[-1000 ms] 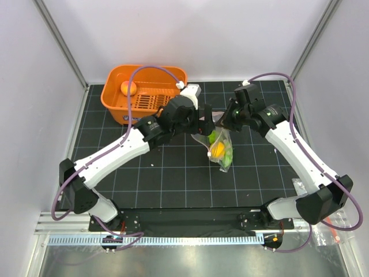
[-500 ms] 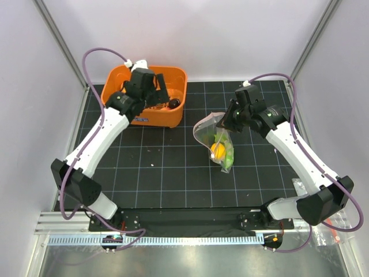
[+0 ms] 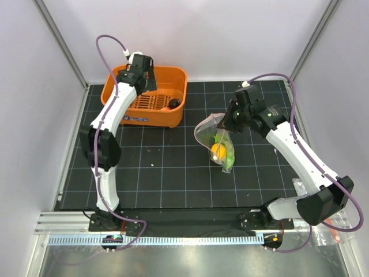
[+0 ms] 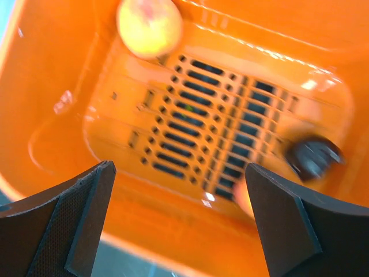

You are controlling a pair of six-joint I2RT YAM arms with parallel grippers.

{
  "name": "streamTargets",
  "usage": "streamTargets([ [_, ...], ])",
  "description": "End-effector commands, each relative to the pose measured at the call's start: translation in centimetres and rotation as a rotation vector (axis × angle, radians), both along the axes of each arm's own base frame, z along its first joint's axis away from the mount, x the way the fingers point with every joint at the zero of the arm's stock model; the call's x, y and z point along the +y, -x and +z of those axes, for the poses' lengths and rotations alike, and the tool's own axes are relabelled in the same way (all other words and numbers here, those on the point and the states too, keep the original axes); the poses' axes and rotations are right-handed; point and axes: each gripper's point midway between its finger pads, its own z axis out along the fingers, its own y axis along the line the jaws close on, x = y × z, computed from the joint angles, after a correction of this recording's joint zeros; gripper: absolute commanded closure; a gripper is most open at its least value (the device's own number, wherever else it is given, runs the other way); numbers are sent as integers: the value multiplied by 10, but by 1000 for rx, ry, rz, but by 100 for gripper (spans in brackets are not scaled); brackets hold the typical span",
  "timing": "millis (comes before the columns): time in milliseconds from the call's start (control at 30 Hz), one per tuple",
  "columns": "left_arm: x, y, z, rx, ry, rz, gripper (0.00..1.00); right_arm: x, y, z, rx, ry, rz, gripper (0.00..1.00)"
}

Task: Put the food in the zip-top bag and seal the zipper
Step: Pick up the fake fruit from the bin.

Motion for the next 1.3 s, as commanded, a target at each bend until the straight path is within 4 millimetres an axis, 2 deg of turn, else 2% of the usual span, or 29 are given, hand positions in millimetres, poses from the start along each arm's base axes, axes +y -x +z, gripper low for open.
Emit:
streamTargets([
  [0, 37, -19, 14, -24, -95, 41, 0, -2, 4, 10, -29, -12, 12, 99],
  [167, 54, -49, -10, -30, -80, 32, 0, 0, 4, 9, -22, -13, 21, 99],
  [233, 61, -60, -11, -56, -73, 40, 0, 1, 4, 6, -15, -13, 22, 99],
  [300, 64, -71, -22, -54, -73, 39, 0, 2, 4, 3, -6, -14, 22, 99],
  [333, 69, -76, -19, -66, -76, 39, 0, 1, 3, 4, -8, -13, 21, 99],
  [367, 69, -83, -27, -70, -77, 33, 0, 3, 3, 3, -7, -16, 24, 99],
  [433, 68, -93, -30, -84, -75, 8, 0, 3, 1, 1, -2, -15, 21, 99],
  [467, 70, -100, -39, -84, -87, -4, 0, 4, 0, 1, -1, -14, 23, 99],
  [533, 72, -108, -43, -91, -91, -9, 0, 4, -1, 0, 1, -15, 20, 99],
  [600, 76, -113, -57, -73, -104, -19, 0, 4, -1, -2, 5, -9, 19, 99],
  [667, 79, -119, -60, -78, -126, -28, 0, 4, -1, -4, 10, -7, 21, 99],
  [700, 81, -122, -69, -70, -139, -28, 0, 3, -2, -6, 12, -6, 17, 99],
  [800, 85, -130, -78, -79, -171, -31, 0, 3, 0, -12, 29, 0, 15, 99],
  [833, 86, -134, -88, -72, -174, -28, 0, 3, 1, -16, 36, 5, 15, 99],
  [900, 89, -140, -93, -79, -172, -24, 0, 3, 0, -18, 41, 3, 12, 99],
  [1067, 107, -154, -119, -82, -142, 2, 0, 4, -1, -25, 63, 8, 11, 99],
  [1167, 106, -164, -126, -103, -138, -20, 0, 4, -2, -26, 68, 14, 14, 99],
  [1267, 101, -177, -125, -153, -130, -43, 0, 3, 0, -31, 81, 21, 13, 99],
])
